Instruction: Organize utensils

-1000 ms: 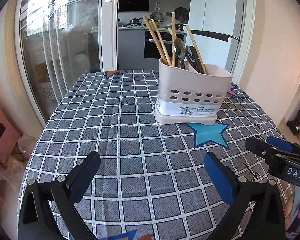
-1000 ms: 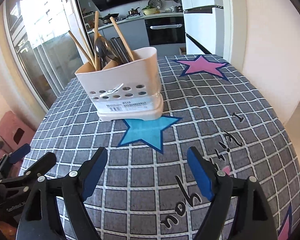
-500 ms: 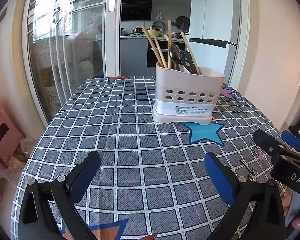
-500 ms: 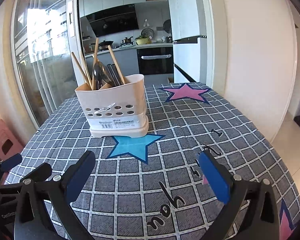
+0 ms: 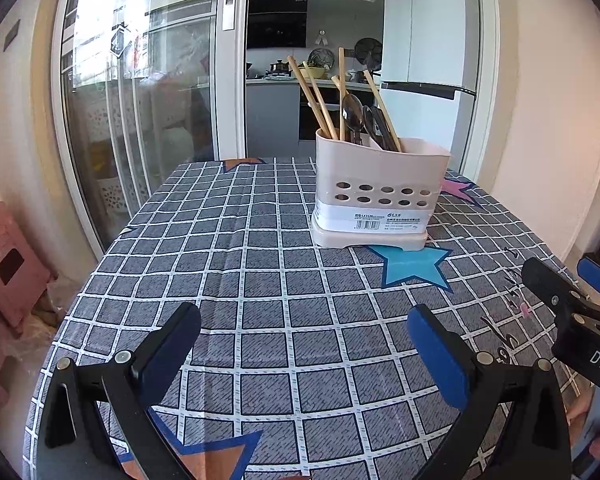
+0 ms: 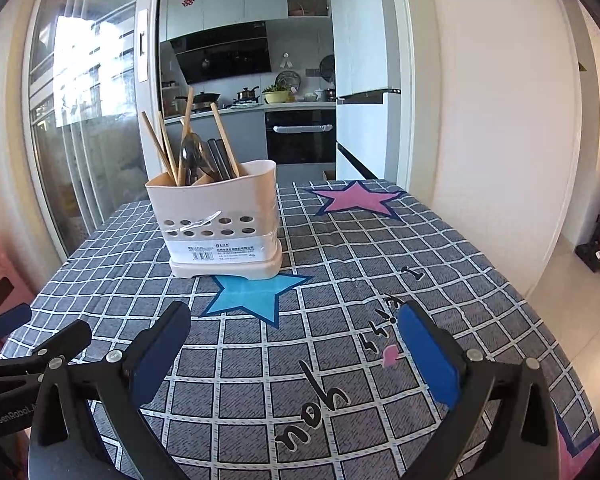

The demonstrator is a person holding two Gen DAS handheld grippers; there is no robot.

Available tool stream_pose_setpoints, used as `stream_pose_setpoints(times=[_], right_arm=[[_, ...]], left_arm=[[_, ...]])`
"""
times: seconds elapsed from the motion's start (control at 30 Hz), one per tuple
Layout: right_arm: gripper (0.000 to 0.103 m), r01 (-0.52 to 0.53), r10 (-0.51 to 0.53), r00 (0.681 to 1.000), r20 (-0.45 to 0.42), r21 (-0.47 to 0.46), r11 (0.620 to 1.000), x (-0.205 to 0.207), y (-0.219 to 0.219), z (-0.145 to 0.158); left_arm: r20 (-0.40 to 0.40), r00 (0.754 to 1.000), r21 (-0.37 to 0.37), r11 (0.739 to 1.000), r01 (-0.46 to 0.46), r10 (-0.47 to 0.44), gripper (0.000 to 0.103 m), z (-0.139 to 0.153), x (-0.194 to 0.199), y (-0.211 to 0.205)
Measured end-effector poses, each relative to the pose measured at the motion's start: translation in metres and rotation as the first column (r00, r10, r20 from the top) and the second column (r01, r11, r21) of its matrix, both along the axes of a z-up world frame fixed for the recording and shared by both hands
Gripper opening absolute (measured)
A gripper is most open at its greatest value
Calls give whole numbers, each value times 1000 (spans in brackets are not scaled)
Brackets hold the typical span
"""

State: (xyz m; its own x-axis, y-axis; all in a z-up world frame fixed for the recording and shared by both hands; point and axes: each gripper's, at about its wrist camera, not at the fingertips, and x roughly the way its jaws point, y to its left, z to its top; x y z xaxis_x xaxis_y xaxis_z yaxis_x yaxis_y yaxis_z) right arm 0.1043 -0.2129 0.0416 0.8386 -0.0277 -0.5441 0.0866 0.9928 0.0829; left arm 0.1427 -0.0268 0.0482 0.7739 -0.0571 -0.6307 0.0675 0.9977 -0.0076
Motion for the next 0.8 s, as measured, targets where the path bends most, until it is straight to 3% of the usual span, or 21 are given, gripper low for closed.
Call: stream_pose_setpoints(times=[0.8], right_arm=[[103,-14,14,1000,13,-4,1000,-3,3,3]], left_arm=[[3,1000,4,1000,12,-12,103,2,-4,-2]])
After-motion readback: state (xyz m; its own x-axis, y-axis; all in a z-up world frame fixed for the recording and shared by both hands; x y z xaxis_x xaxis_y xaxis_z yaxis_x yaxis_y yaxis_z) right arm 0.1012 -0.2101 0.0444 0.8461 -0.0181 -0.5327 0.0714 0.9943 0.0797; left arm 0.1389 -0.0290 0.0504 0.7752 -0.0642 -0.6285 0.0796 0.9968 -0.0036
